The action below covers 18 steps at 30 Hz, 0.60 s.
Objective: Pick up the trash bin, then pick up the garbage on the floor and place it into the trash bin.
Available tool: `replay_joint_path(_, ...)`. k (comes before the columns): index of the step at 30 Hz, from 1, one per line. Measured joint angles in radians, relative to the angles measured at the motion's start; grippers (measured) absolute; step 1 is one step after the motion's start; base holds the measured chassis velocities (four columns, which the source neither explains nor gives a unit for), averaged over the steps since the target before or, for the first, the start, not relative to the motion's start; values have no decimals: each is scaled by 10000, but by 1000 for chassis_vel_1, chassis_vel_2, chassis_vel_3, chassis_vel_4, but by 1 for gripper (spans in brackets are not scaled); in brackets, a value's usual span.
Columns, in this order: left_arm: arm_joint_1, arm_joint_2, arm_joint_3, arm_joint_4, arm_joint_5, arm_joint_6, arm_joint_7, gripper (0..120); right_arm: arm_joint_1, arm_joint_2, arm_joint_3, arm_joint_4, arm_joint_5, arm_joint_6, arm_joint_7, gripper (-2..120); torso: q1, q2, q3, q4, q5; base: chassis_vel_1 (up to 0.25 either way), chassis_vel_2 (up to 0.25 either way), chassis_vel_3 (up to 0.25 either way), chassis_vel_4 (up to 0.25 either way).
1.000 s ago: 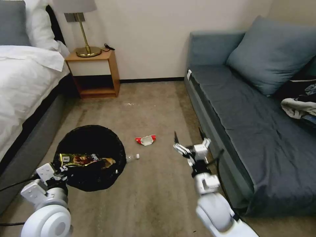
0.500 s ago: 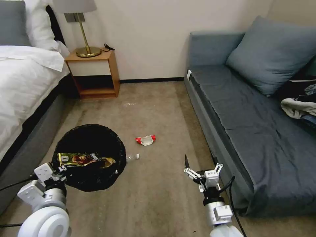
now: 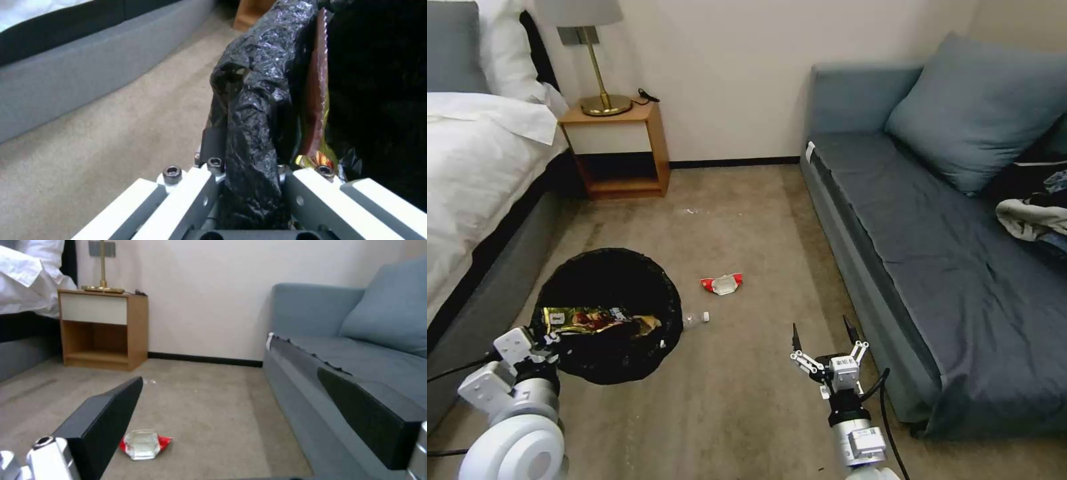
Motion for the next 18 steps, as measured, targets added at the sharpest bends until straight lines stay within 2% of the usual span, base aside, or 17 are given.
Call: replay_joint_path(18, 140, -22, -174, -109, 69, 3, -22, 3, 233, -132, -203, -216, -7, 77, 6, 100, 0, 0, 0, 0, 0, 0, 0, 0, 0)
